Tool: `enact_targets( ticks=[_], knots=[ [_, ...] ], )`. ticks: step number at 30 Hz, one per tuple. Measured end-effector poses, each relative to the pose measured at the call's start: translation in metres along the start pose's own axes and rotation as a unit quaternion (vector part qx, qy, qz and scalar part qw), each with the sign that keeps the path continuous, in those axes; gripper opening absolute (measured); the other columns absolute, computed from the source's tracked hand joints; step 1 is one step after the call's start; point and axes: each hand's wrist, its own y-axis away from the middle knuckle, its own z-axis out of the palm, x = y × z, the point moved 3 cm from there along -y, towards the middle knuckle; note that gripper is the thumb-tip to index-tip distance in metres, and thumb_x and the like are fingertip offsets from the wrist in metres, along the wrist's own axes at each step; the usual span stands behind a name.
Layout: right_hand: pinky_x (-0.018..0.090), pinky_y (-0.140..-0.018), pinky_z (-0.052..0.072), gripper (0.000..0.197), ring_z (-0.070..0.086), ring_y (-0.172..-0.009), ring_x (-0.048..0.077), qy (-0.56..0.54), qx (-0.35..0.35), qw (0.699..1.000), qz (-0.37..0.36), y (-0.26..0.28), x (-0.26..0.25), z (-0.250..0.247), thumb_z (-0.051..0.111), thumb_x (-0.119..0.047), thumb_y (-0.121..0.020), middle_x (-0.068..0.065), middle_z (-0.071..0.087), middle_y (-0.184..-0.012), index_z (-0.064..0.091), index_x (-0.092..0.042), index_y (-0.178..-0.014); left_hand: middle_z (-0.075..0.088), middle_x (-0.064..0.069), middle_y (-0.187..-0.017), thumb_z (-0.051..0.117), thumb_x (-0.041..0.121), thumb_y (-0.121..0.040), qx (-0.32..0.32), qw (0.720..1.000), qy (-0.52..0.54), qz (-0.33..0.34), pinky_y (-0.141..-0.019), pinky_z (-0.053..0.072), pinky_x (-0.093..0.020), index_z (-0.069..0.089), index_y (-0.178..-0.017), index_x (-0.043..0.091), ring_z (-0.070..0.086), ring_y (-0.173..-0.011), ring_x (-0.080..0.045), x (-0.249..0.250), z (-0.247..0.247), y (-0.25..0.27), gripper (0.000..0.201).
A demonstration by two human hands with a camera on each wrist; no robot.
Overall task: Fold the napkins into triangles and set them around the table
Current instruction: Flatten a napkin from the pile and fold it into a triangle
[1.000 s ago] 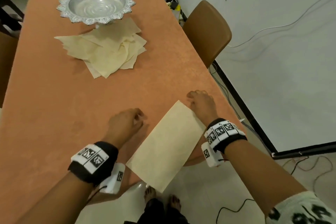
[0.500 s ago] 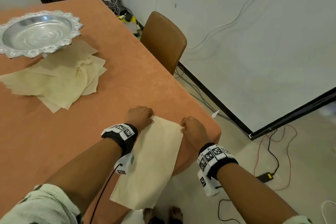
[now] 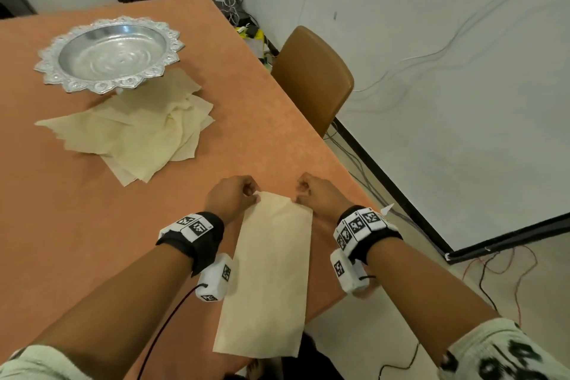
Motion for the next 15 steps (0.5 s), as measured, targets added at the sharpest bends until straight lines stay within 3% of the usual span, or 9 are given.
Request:
enact_targets(
  ticks=[3,5,7,9,13,15],
  knots=[
    [0.030,-0.096,0.041,0.068,0.051,-0.116,0.022,0.001,-0.110,0.993,-0.049,-0.033,-0.026,0.008,0.075,-0.030,-0.080,0.008,0.053,-0.128,0.040,-0.012,-0.136,0.059,0.010,-0.076,0.073,0.019,-0.080,0.026,0.999,0.029,-0.011,-0.065,0.043,-0.030,0.060,-0.084,0.030,0.056,-0.073,-0.010,-0.010,-0.017,-0.004,0.017],
    [0.026,-0.088,0.040,0.064,0.053,-0.114,0.023,0.037,-0.156,0.984,-0.076,-0.054,-0.038,0.011,0.077,-0.025,-0.078,0.010,0.056,-0.125,0.046,-0.011,-0.132,0.059,0.009,-0.076,0.073,0.018,-0.079,0.043,0.998,0.036,-0.023,-0.061,0.040,-0.026,0.061,-0.085,0.032,0.054,-0.071,-0.008,-0.018,-0.027,-0.008,0.020],
    [0.023,-0.077,0.035,0.046,0.056,-0.108,0.025,0.095,-0.180,0.974,-0.101,-0.074,-0.043,0.010,0.073,-0.019,-0.081,0.011,0.061,-0.120,0.056,-0.006,-0.123,0.059,0.011,-0.077,0.073,0.018,-0.079,0.064,0.996,0.035,-0.042,-0.059,0.037,-0.023,0.063,-0.087,0.032,0.054,-0.072,-0.008,-0.030,-0.036,-0.011,0.019],
    [0.021,-0.073,0.032,0.034,0.057,-0.103,0.024,0.121,-0.171,0.971,-0.115,-0.090,-0.042,0.003,0.068,-0.017,-0.084,0.011,0.064,-0.114,0.063,-0.004,-0.115,0.058,0.012,-0.077,0.073,0.018,-0.079,0.092,0.993,0.035,-0.068,-0.059,0.037,-0.021,0.068,-0.090,0.029,0.054,-0.073,-0.009,-0.043,-0.044,-0.016,0.016],
    [0.025,-0.072,0.040,0.016,0.058,-0.087,0.021,0.094,-0.117,0.983,-0.107,-0.123,-0.039,-0.015,0.066,-0.015,-0.085,0.009,0.068,-0.095,0.070,-0.005,-0.097,0.059,0.008,-0.079,0.073,0.018,-0.081,0.123,0.983,0.049,-0.124,-0.059,0.034,-0.016,0.072,-0.093,0.019,0.052,-0.072,-0.007,-0.061,-0.052,-0.031,0.012],
    [0.025,-0.072,0.040,0.016,0.059,-0.087,0.020,0.121,-0.095,0.981,-0.119,-0.141,-0.045,-0.017,0.066,-0.017,-0.085,0.007,0.070,-0.097,0.071,-0.009,-0.098,0.061,0.007,-0.081,0.072,0.021,-0.083,0.124,0.980,0.049,-0.151,-0.058,0.032,-0.016,0.072,-0.095,0.019,0.054,-0.075,-0.009,-0.067,-0.051,-0.040,0.011]
  ],
)
